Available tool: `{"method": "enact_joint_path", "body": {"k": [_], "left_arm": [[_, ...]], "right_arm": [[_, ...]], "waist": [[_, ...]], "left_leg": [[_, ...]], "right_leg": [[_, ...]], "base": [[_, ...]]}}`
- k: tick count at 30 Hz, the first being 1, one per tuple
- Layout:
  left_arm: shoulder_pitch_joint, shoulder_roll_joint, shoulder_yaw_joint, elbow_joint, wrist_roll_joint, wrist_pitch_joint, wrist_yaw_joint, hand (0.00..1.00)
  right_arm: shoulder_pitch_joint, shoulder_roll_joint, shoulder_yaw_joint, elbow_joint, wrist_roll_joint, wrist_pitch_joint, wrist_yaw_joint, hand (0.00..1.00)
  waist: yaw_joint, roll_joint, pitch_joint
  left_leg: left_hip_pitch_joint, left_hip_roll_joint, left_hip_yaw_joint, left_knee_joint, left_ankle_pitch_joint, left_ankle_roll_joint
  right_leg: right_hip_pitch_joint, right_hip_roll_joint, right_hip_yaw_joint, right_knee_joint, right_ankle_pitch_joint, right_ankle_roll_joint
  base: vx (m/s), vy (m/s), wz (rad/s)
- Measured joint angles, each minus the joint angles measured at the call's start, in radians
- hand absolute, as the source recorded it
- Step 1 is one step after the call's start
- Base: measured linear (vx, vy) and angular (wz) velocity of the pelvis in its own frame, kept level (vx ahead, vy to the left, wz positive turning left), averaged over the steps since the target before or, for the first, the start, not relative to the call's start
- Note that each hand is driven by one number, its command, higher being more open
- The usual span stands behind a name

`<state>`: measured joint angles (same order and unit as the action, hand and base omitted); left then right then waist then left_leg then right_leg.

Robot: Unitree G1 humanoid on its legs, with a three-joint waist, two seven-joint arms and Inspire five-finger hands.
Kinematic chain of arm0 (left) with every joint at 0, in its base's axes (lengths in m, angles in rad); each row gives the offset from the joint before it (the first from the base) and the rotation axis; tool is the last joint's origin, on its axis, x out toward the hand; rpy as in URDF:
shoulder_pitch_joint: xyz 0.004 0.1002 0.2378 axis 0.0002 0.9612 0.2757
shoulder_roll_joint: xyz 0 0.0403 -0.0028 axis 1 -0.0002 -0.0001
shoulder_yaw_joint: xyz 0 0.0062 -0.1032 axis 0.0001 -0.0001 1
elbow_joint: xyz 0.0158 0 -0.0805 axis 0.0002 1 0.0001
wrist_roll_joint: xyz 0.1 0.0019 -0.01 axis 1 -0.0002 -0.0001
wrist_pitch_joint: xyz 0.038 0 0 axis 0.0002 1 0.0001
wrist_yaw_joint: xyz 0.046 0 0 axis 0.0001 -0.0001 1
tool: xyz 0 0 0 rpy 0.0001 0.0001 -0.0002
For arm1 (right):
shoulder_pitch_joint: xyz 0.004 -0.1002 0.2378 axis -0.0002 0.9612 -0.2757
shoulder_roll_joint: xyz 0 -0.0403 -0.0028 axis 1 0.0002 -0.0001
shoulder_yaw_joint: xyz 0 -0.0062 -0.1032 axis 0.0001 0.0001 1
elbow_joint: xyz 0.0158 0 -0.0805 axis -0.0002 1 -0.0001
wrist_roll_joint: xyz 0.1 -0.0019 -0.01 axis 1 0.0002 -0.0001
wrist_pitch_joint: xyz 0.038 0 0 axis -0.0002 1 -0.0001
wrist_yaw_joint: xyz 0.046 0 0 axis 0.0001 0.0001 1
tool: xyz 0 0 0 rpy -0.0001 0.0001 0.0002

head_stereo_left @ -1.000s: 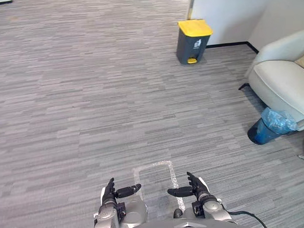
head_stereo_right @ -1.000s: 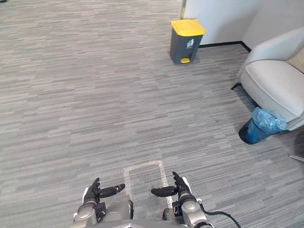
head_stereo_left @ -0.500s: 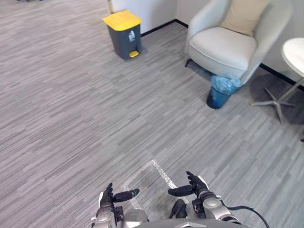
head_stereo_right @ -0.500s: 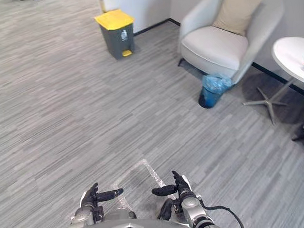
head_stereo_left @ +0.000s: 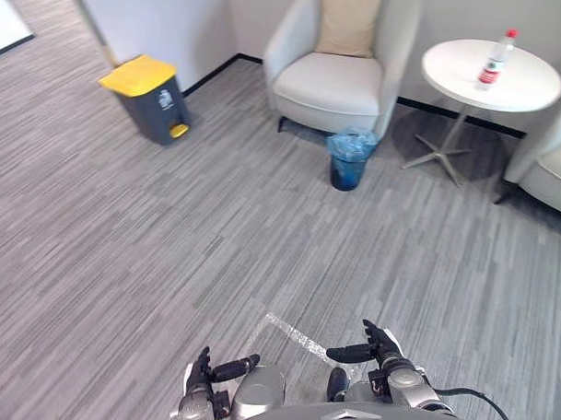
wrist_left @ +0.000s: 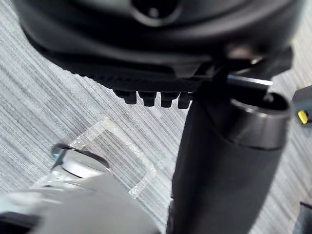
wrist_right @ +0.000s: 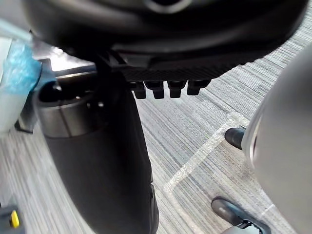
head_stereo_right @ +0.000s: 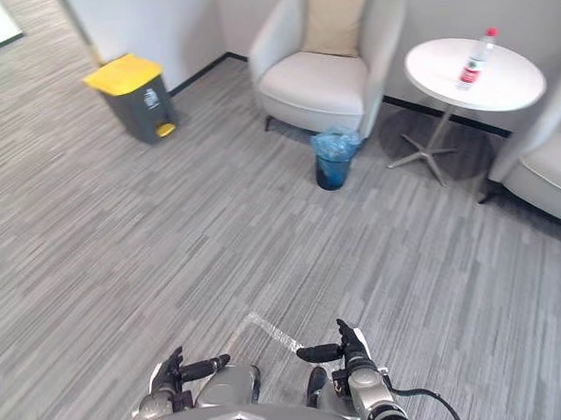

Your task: Organize the slippers on the shoe rack

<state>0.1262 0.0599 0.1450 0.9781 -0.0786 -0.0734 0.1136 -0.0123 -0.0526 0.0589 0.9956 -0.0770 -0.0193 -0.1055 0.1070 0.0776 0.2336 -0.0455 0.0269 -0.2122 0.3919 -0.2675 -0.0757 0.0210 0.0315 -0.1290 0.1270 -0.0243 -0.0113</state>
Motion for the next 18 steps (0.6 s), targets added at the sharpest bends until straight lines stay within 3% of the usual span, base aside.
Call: {"method": "enact_joint_path", "body": {"k": [1, 5, 9, 15, 18], "left_arm": [[-0.002, 0.003, -0.001, 0.01, 0.0, 0.002, 0.002, 1.0], [-0.005, 0.0, -0.003, 0.013, 0.005, 0.009, 0.002, 1.0], [-0.016, -0.005, -0.007, 0.03, 0.011, 0.011, -0.003, 1.0], [-0.017, 0.001, -0.012, 0.035, 0.012, 0.011, -0.005, 1.0], [-0.019, 0.005, -0.012, 0.049, 0.012, 0.011, -0.005, 1.0]], "right_arm": [[0.004, 0.004, -0.003, -0.001, 0.0, 0.0, -0.003, 1.0], [0.018, 0.027, -0.071, -0.002, 0.0, 0.001, -0.01, 1.0], [0.026, 0.026, -0.093, 0.002, 0.0, 0.0, -0.013, 1.0], [0.024, 0.023, -0.134, 0.032, 0.005, -0.001, -0.017, 1.0], [0.022, 0.02, -0.156, 0.045, 0.013, -0.002, -0.018, 1.0]], "waist": [[-0.002, -0.009, -0.005], [-0.019, -0.013, -0.034], [-0.024, -0.005, -0.047], [-0.027, -0.02, -0.064], [-0.027, -0.024, -0.067]], "left_leg": [[0.019, 0.005, 0.037, 0.001, 0.016, 0.022], [0.117, -0.014, 0.098, -0.092, 0.03, 0.046], [0.18, -0.02, 0.12, -0.129, 0.031, 0.046], [0.21, -0.027, 0.12, -0.131, 0.033, 0.05], [0.228, -0.031, 0.115, -0.161, 0.046, 0.071]], "right_leg": [[0.003, -0.006, 0.025, 0.002, 0.011, 0.004], [0.034, -0.027, 0.082, -0.011, -0.006, 0.029], [0.068, -0.028, 0.091, -0.013, -0.012, 0.038], [0.091, -0.033, 0.106, -0.027, -0.013, 0.039], [0.104, -0.039, 0.101, -0.045, -0.007, 0.047]], "base": [[0.24, 0.229, -0.8], [0.2, 0.144, -0.42], [0.14, 0.07, -0.21], [0.04, 0.014, -0.17], [-0.06, -0.015, 0.07]]}}
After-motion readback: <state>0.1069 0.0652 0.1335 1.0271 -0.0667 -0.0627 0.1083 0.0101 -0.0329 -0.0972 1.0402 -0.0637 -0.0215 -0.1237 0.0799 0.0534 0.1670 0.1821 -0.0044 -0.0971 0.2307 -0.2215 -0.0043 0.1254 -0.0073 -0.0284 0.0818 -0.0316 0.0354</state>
